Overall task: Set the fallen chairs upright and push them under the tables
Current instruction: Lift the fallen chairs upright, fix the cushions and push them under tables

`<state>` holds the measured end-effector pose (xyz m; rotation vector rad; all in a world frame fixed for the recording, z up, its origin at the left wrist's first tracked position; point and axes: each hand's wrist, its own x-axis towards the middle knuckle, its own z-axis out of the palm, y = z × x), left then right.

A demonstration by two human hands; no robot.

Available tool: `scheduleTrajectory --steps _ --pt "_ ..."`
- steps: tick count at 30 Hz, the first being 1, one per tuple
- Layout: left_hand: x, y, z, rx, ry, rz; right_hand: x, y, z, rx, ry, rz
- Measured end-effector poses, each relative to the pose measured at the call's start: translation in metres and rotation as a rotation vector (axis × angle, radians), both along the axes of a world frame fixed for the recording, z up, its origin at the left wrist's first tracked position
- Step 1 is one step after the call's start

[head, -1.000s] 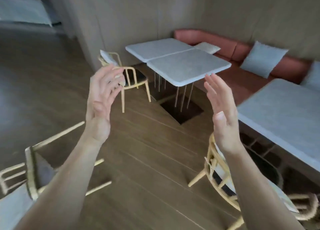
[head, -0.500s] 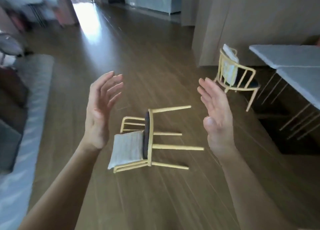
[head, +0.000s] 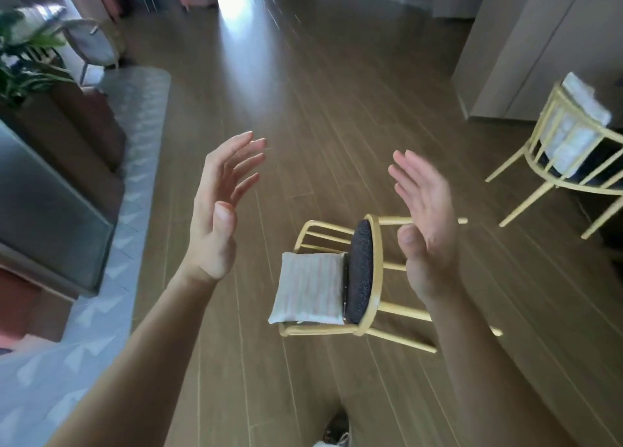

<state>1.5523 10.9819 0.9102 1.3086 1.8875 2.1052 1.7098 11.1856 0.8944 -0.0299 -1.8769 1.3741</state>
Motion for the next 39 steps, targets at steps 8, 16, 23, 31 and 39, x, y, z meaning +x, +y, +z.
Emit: scheduleTrajectory --steps 8,16,23,31,39 --pt "-0.143 -0.008 -0.002 0.003 0.009 -0.079 -0.120 -0.018 0.001 -0.032 -0.007 -0.095" --pt "-0.299 -0.015 -0.036 0.012 -0.010 -0.326 -0.234 -0.078 -0.042 -0.016 -0.041 -0.345" --pt "-0.352 0.046 -0.036 -0.085 -0.032 -0.698 -0.254 -0.119 -0.057 -0.126 0.016 -0.693" --pt "-0.350 0.155 -0.067 -0.107 0.053 -0.974 -0.260 -0.074 -0.090 -0.126 0.004 -0.986" --pt "-0.382 0.219 -0.091 -0.195 -0.005 -1.204 -0.306 -0.052 -0.110 -0.223 0.021 -1.182"
